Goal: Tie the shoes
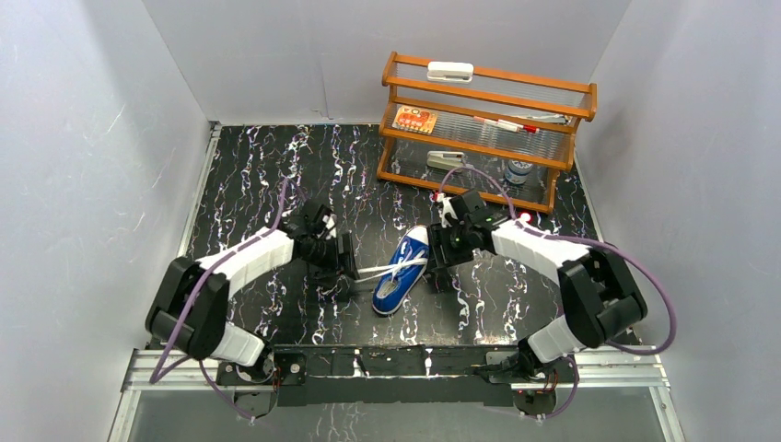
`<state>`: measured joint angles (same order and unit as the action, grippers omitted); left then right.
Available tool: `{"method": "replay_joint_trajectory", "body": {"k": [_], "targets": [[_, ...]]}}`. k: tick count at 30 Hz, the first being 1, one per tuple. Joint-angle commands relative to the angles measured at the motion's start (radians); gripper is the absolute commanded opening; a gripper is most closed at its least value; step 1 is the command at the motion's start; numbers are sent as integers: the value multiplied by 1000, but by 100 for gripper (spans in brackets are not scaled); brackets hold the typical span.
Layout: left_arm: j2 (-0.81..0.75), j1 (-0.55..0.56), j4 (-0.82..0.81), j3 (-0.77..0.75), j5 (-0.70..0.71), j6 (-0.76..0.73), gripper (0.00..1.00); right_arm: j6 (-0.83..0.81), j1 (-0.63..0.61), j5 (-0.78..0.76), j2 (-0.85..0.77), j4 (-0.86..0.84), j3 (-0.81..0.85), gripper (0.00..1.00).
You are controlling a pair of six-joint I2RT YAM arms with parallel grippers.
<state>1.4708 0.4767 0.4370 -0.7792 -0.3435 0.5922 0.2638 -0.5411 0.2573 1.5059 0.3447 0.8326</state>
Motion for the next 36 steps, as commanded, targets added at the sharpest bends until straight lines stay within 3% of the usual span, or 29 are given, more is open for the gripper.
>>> {"method": "replay_joint_trajectory", "body": {"k": [1,4,10,11,14,15,18,19,21,23,26,31,36], "targets": [[-146,-6,190,-97,237,-1,84,-61,6,-20,-149,180,72,72],[-186,-6,215,-140,233,-2,83,-78,8,-53,-212,228,74,82],[-171,73,154,-216,39,29,49,-53,14,-26,-219,215,66,84],[-165,91,157,-229,48,31,49,-48,13,-14,-211,207,67,84],[-178,95,221,-236,173,76,77,-33,13,15,-189,198,83,83],[-182,94,264,-241,240,86,83,-31,13,19,-185,195,87,83],[-190,92,378,-245,410,98,89,-32,13,26,-178,189,95,83],[-191,89,390,-249,423,88,86,-35,13,30,-176,189,96,83],[-213,85,325,-260,331,5,77,-40,14,45,-165,185,95,82],[-232,86,147,-237,79,-66,67,-41,13,62,-152,180,97,82],[-184,111,-28,-226,-126,-27,62,3,19,86,-139,139,92,82],[-35,174,-37,-259,-143,1,60,204,54,131,-66,41,148,80],[35,196,-53,-284,-125,-21,46,314,55,225,68,5,238,69]]}}
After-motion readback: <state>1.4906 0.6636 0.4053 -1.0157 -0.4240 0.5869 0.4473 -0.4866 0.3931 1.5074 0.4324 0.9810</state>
